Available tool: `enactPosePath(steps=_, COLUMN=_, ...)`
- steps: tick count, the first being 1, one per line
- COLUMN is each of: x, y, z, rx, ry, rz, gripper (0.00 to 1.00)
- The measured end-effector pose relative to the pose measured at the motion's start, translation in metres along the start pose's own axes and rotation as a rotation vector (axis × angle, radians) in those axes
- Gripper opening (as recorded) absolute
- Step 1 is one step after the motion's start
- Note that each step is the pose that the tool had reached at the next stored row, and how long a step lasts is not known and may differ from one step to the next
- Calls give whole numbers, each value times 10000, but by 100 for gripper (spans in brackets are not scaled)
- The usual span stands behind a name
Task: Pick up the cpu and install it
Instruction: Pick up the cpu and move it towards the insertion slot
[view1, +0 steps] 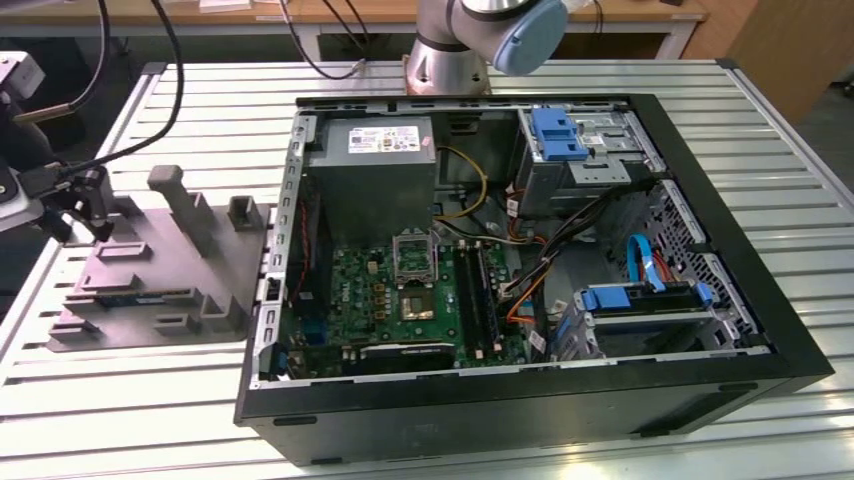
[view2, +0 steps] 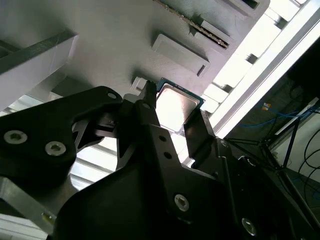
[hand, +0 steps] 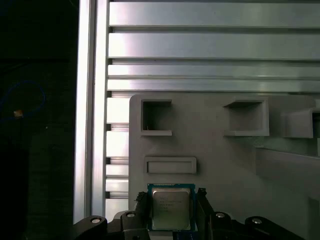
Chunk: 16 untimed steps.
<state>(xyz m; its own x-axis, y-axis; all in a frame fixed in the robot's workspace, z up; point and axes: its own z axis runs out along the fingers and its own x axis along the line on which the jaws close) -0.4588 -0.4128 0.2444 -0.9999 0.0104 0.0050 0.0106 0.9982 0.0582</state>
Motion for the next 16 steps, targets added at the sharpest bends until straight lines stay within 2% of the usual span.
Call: enactPosePath(steps=16, x=0, y=4, z=-63, rx=0, ry=0, rz=0, gripper=47)
